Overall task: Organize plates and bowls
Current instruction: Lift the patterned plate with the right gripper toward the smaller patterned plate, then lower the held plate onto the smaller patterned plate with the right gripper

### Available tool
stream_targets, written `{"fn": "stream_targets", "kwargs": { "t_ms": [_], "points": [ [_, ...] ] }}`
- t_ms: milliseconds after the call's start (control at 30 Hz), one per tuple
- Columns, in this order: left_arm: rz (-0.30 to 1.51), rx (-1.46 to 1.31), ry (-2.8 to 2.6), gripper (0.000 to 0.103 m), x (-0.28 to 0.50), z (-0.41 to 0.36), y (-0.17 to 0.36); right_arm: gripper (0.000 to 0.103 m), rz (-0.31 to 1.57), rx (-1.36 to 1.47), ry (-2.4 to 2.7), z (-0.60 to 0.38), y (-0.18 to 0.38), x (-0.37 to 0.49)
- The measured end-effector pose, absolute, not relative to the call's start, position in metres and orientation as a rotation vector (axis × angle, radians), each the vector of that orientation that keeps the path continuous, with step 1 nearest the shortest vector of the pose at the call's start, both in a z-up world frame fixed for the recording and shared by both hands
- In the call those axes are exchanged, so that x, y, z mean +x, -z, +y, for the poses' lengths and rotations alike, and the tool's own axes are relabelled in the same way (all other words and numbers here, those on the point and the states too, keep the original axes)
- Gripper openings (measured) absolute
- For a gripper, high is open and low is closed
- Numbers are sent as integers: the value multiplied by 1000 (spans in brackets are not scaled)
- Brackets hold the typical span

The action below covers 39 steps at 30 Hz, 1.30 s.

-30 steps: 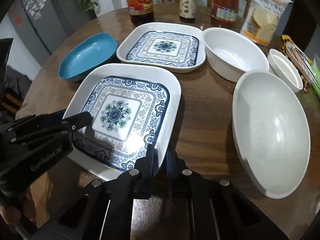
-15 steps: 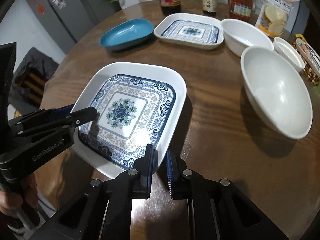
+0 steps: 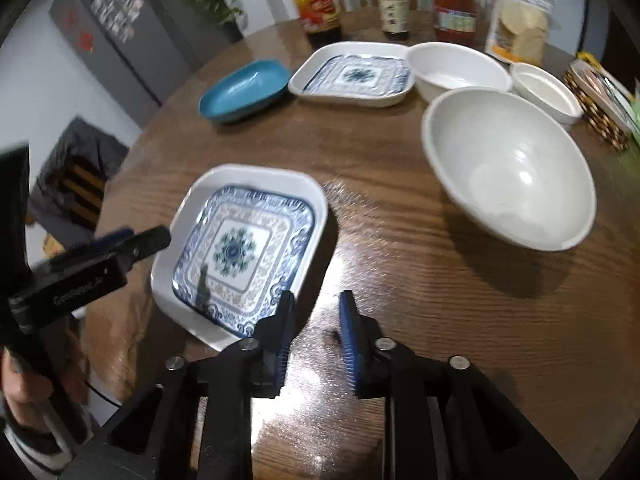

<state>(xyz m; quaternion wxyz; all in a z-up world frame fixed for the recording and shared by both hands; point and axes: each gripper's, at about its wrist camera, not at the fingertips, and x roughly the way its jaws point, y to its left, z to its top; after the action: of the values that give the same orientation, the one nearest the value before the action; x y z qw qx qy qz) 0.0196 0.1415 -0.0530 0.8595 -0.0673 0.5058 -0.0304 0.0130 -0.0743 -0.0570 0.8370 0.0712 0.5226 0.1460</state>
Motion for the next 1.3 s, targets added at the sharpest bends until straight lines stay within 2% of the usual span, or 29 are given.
{"fn": "stream_targets", "kwargs": {
  "t_ms": [33, 100, 233, 433, 700, 1033, 1300],
  "points": [
    [1058, -152, 66, 68, 20, 142, 50, 35, 1094, 172, -304, -81, 52, 15],
    [1045, -157, 71, 68, 20, 143, 43, 38, 1074, 207, -299, -91, 43, 18],
    [1002, -140, 104, 68, 29, 136, 19, 38, 1023, 256, -278, -104, 19, 35],
    [945, -103, 156, 77, 58, 122, -19, 38, 997, 275, -249, -112, -2, 67],
    [911, -10, 201, 78, 125, 97, -51, 38, 1043, 298, -169, -109, 0, 128],
    [1046, 24, 269, 77, 231, 70, -7, 38, 1163, 358, -39, -100, 39, 192],
    [1125, 43, 293, 76, 272, 53, 36, 38, 1208, 341, 26, -90, 54, 209]
  ]
}}
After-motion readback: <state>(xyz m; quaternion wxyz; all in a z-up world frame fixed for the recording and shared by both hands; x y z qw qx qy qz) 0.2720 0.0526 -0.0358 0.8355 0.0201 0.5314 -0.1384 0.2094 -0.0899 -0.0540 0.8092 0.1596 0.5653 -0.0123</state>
